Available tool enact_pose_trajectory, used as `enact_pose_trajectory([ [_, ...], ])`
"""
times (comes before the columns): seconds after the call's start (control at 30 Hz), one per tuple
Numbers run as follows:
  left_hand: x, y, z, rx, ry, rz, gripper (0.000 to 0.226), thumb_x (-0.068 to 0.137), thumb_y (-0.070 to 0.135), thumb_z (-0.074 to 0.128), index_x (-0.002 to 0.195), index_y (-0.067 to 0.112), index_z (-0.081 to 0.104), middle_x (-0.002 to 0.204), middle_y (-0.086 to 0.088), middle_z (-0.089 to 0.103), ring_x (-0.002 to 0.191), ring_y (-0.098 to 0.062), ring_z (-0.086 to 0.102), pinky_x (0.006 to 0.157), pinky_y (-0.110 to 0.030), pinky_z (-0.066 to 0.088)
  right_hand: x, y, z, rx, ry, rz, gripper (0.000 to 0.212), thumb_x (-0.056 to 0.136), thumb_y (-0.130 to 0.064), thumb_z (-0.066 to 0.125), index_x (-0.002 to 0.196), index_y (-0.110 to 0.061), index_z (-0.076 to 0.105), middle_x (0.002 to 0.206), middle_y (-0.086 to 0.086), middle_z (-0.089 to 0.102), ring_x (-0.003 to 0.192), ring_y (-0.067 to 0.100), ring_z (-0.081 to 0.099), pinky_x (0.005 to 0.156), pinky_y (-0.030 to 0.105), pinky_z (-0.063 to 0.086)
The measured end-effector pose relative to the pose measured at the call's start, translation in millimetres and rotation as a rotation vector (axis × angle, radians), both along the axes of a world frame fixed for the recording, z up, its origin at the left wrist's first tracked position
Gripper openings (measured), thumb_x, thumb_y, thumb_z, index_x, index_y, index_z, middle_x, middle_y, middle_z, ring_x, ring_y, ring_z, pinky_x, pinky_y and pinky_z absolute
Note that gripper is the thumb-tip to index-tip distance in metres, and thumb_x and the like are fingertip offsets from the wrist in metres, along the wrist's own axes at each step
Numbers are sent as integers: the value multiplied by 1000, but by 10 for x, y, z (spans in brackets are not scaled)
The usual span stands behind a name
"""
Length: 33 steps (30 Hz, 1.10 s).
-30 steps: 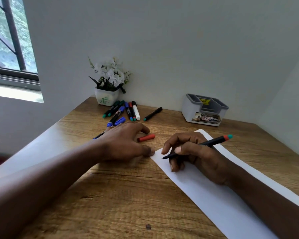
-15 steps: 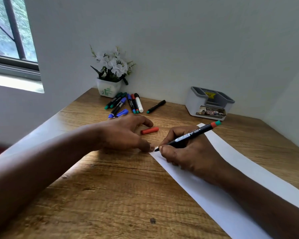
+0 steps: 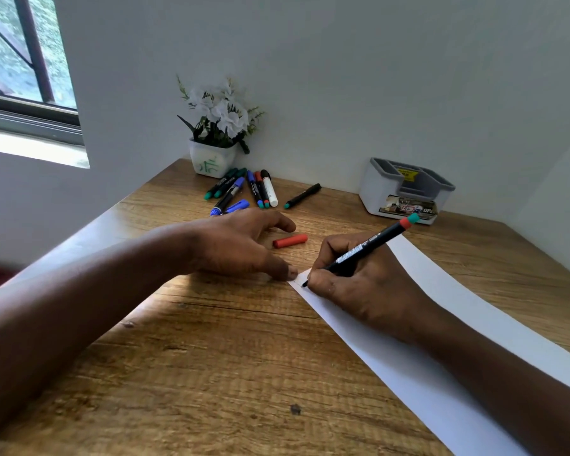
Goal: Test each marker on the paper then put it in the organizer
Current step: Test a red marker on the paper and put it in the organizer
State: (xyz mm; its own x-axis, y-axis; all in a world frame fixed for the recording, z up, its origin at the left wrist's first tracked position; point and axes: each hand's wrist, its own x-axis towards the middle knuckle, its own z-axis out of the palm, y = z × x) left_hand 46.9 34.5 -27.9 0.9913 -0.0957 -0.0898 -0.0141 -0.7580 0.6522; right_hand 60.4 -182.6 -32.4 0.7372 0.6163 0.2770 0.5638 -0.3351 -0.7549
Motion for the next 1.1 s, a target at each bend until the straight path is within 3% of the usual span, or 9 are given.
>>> enact_pose_trajectory([
  [0.13, -12, -4, 15, -5, 15, -13, 76, 76, 52, 82, 142, 44, 44, 144, 10, 46, 127, -11, 47, 110, -41, 43, 3, -8, -26, 4, 20, 27, 16, 82, -15, 75, 69, -20, 69, 63, -9, 63, 64, 1, 54, 57, 15, 41],
  [0.37, -28, -19, 32, -4, 24, -17, 73, 80, 48, 80, 143, 42, 44, 142, 9, 47, 124, -11, 49, 108, -38, 44, -1, -10, 10, -15, 11, 36, 17, 84, -8, 75, 69, -13, 68, 71, 11, 68, 62, 4, 55, 55, 16, 40],
  [0.53, -42, -22, 35, -8, 30, -9, 74, 78, 51, 81, 142, 45, 44, 144, 8, 43, 126, -13, 46, 109, -42, 43, 28, -1, -4, 5, -1, 7, 23, 80, -13, 75, 62, -20, 63, 60, -5, 61, 57, 2, 52, 54, 22, 41],
  [0.63, -47, -34, 45, -3, 24, -8, 74, 80, 49, 80, 144, 42, 43, 144, 8, 43, 125, -13, 46, 106, -37, 43, 20, 1, -15, 19, 2, 14, 12, 76, -21, 72, 66, -16, 67, 64, 4, 66, 61, 7, 55, 56, 27, 44],
  [0.83, -51, -30, 51, 6, 31, -7, 76, 79, 50, 80, 145, 43, 42, 152, 7, 38, 133, -14, 41, 112, -40, 39, 30, 0, -15, 1, -28, -22, 23, 81, -13, 76, 62, -21, 65, 58, -6, 62, 55, 3, 54, 54, 25, 43],
  [1.1, -29, -16, 40, 18, 31, -17, 76, 78, 52, 79, 144, 44, 41, 149, 8, 40, 130, -13, 43, 108, -38, 42, 32, 5, -51, 45, -48, -50, 13, 75, -17, 77, 66, -13, 68, 60, -4, 64, 56, 3, 56, 53, 19, 42],
])
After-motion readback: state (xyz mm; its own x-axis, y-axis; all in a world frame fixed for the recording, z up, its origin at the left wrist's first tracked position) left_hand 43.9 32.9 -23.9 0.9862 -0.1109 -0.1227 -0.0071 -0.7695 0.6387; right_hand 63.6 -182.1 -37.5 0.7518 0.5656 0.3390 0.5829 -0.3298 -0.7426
